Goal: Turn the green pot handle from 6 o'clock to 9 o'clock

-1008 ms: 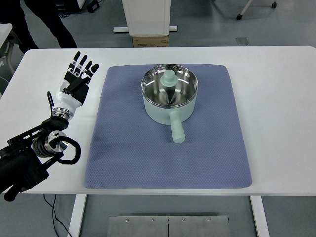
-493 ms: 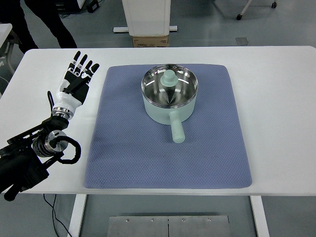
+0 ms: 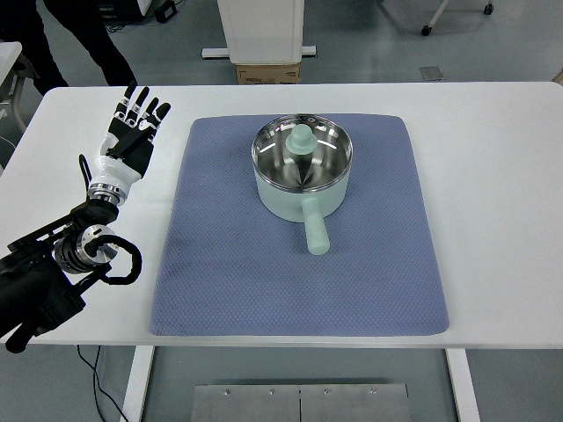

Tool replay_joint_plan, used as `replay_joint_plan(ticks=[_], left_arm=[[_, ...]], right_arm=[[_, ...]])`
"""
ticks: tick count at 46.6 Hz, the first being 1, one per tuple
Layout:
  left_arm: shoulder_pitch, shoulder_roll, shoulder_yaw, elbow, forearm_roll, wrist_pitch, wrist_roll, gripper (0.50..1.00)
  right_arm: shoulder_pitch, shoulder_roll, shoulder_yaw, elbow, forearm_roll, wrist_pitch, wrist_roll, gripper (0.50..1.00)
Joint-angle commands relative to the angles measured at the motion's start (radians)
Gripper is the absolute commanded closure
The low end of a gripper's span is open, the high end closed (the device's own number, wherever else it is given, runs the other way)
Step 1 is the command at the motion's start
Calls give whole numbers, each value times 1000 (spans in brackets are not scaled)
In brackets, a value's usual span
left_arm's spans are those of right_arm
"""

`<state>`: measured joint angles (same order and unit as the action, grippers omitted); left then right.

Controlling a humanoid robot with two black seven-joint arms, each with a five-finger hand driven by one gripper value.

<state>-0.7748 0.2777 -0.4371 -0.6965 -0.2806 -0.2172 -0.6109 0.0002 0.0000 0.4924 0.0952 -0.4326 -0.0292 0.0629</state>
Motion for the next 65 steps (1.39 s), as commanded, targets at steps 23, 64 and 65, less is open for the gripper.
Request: replay_joint_plan(ticks=[23,64,65], left_arm=[[0,8,-2,0,6,-13,0,500],[-14,210,-170,-230,457,-185,0,500],[-15,218,-172,-247,466,-183,0,500]], right_arm=[[0,0,0,0,0,0,0,500],[1,0,0,0,0,0,0,500],[0,0,0,0,0,0,0,500]])
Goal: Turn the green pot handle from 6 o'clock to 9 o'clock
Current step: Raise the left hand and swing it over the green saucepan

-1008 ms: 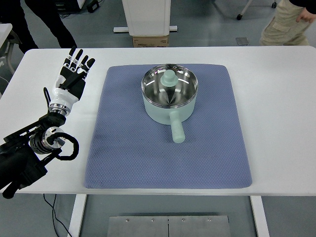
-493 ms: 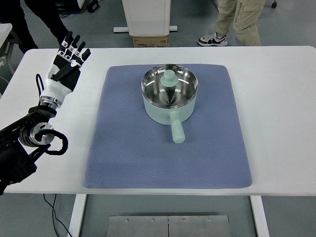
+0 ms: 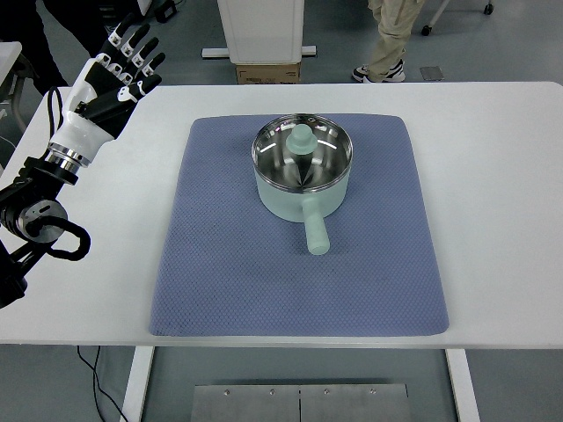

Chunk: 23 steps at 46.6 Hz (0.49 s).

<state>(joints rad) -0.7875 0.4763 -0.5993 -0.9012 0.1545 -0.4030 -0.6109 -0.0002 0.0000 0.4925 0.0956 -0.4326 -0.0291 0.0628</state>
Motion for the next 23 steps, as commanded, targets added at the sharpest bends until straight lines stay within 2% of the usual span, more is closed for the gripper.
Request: replay_joint_plan(ticks=[1,15,23], left_arm=[[-5,25,-10,-57,40,3,0,500],[-81,85,-11,-242,217,66,0,500],[-104,97,-10,-323,329,69,0,500]], right_arm=[[0,0,0,1,0,0,0,500],[0,0,0,0,0,0,0,500],[0,0,0,0,0,0,0,500]])
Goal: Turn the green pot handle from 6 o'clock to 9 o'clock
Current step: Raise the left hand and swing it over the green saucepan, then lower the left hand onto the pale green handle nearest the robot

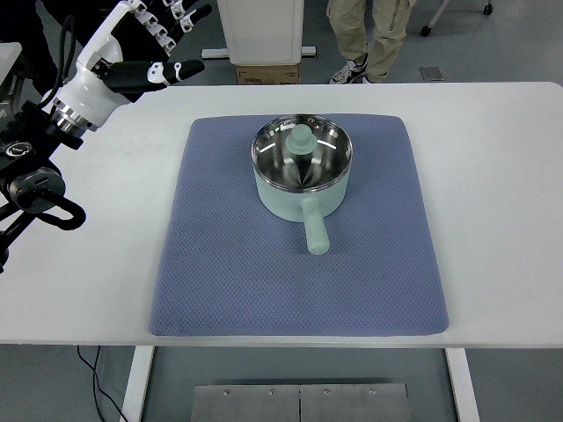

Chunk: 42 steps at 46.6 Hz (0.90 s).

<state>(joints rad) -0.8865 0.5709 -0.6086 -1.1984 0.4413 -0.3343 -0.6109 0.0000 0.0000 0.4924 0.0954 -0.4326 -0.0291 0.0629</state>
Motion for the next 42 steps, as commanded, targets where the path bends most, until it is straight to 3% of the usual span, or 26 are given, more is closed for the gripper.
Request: replay_joint_plan(ticks=[1,22,42], left_arm=[[-6,3,1,-35,54,0,0,500],[-37,1,7,-219,408,1,0,500],[-120,-23,110,-247,724,-6,0,500]], right_arm=[[0,0,0,1,0,0,0,500],[0,0,0,0,0,0,0,500],[0,0,0,0,0,0,0,500]])
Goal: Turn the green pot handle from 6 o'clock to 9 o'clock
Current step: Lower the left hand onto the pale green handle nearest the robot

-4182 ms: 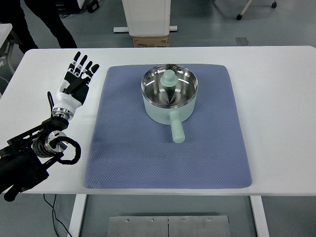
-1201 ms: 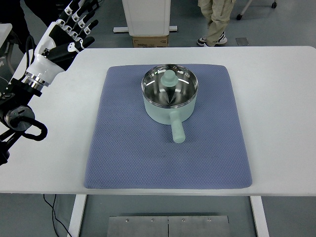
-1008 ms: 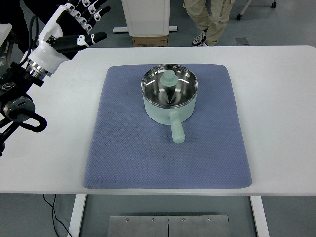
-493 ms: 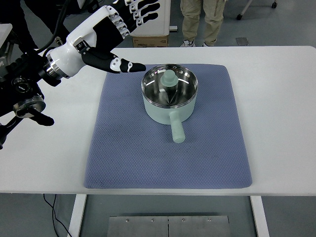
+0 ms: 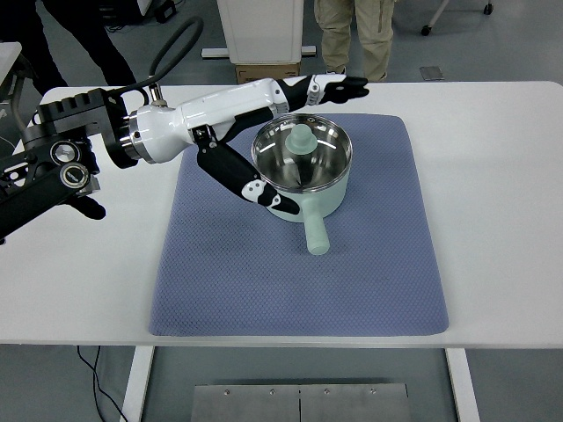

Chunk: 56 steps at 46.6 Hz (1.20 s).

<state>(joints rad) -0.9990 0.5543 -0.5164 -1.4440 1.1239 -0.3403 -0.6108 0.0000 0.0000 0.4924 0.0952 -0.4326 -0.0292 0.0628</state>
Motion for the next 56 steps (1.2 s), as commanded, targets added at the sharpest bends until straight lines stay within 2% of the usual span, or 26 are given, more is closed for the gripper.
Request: replay_joint_plan(ticks=[1,12,19,32,46,56], left_arm=[[-10,-11,21,-1,56,0,0,500],[-79,-56,87,-3,142,-11,0,500],[-119,-66,114,-1,157,-62,22,500],[-147,-129,161,11,327,-65,34,500],[-171,-211,214,120,471,-63,42,500],[-171,-244,240,142,580,-63,42,500]], right_arm=[[0,0,0,0,0,0,0,500],[0,0,0,0,0,0,0,500],[0,0,0,1,0,0,0,500],[0,0,0,1,0,0,0,500],[0,0,0,1,0,0,0,500],[0,0,0,0,0,0,0,500]])
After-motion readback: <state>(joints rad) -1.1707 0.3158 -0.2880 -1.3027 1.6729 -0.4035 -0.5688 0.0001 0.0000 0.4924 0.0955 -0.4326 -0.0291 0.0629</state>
